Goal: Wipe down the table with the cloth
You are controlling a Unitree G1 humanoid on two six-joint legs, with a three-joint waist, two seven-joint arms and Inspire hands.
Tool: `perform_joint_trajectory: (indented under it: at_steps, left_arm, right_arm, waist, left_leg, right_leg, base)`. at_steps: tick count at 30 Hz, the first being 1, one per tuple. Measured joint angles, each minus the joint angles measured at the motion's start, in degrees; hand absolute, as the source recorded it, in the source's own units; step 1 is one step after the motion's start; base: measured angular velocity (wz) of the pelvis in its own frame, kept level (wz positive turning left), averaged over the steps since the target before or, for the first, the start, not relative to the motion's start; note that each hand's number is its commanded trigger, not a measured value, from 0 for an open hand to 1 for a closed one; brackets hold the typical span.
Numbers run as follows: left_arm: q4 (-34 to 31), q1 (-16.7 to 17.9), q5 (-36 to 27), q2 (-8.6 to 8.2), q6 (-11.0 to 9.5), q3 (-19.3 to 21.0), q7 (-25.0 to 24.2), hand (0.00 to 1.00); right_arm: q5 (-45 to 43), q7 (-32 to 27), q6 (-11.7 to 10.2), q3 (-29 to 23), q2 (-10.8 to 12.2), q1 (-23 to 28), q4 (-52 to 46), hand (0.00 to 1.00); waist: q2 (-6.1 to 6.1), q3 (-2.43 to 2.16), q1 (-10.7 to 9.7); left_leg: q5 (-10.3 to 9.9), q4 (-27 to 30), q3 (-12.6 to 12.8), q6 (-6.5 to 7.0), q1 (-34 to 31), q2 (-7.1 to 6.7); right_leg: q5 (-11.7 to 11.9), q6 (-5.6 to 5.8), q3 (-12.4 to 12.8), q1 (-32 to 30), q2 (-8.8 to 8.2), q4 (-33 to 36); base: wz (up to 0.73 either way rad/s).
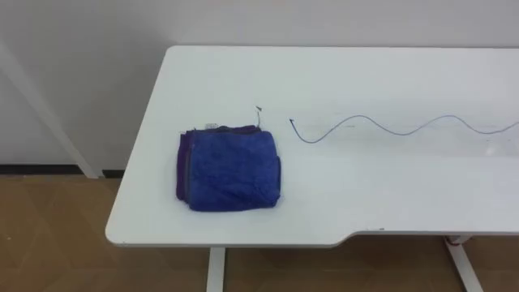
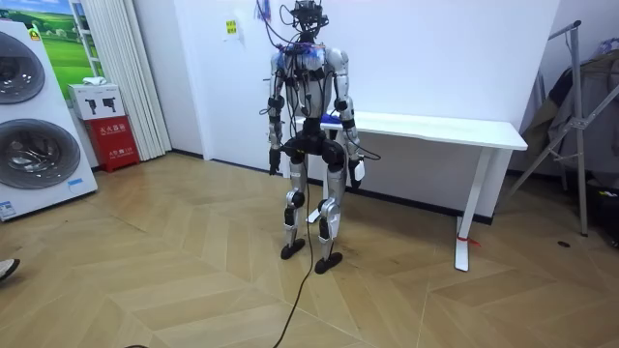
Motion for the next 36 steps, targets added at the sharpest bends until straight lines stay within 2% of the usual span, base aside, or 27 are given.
perform_joint_trajectory:
  at_steps: [13,23,27,29,30,33,36]
  left_arm:
    - [-1.36,-1.23,-0.48,0.22,-0.02,-0.05,0.66,0.0]
    - [-1.17,-0.65,-1.95,-0.23,-0.13,1.09,0.64,0.0]
    - [-1.16,0.5,-1.56,-0.09,0.08,1.93,0.64,0.0]
    - [-0.83,0.64,-1.5,-0.03,0.8,4.0,0.65,0.0]
    - [-0.87,0.62,-1.55,-0.02,1.37,6.27,0.68,0.0]
    - [-1.13,1.08,-1.58,0.45,2.4,9.4,2.1,0.0]
    - [-1.23,1.2,-1.42,1.38,2.52,10.53,2.48,0.0]
  right_arm:
    - [0.12,-0.22,-0.02,0.01,-0.04,-0.05,-0.01,0.0]
    - [0.3,-2.64,0.47,-0.68,-0.26,0.08,0.83,0.0]
    - [1.48,-6.37,0.64,-4.59,-0.33,0.38,2.63,0.0]
    - [2.04,-7.92,0.79,-7.51,-0.36,1.0,2.66,0.0]
    - [2.13,-8.79,1.36,-10.85,-0.48,1.08,2.72,0.0]
    - [3.86,-11.64,2.14,-16.15,-1.6,1.1,2.54,0.0]
    - [4.33,-14.35,3.0,-21.76,-3.06,0.84,2.6,0.0]
  waist:
    - [-0.03,-0.02,-0.06]
    - [-0.37,-0.04,0.05]
    - [-0.76,-0.04,-0.14]
    - [-1.0,0.02,-0.39]
    - [-1.17,-0.07,-0.8]
    - [-1.67,-0.07,-1.68]
    - [-2.11,0.02,-2.51]
  left_leg:
    - [-0.14,0.01,-0.16,0.23,-0.19,-0.37]
    - [-0.18,-1.33,0.23,0.35,1.35,-0.33]
    - [-0.17,-1.8,0.19,0.37,2.13,-0.35]
    - [-0.16,-1.85,0.04,0.38,2.43,-0.36]
    - [-0.16,-1.9,-0.05,0.39,2.51,-0.38]
    - [-0.14,-1.98,0.25,0.43,2.76,-0.47]
    - [-0.15,-2.03,0.64,0.45,3.62,-0.44]
  right_leg:
    - [-0.34,0.33,-0.4,-0.02,-0.4,0.02]
    - [-0.34,0.37,0.58,0.56,-0.31,0.11]
    - [-0.35,0.38,0.52,1.13,-0.3,0.08]
    - [-0.35,0.38,0.36,1.47,-0.33,0.09]
    - [-0.36,0.39,0.32,1.58,-0.35,0.14]
    - [-0.36,0.4,0.52,1.58,-0.39,0.16]
    - [-0.36,0.4,0.79,2.35,-0.37,0.11]
  base:
    - [0.01]
    - [-0.02]
    - [0.0]
    - [0.05]
    - [0.04]
    - [-0.05]
    - [-0.05]
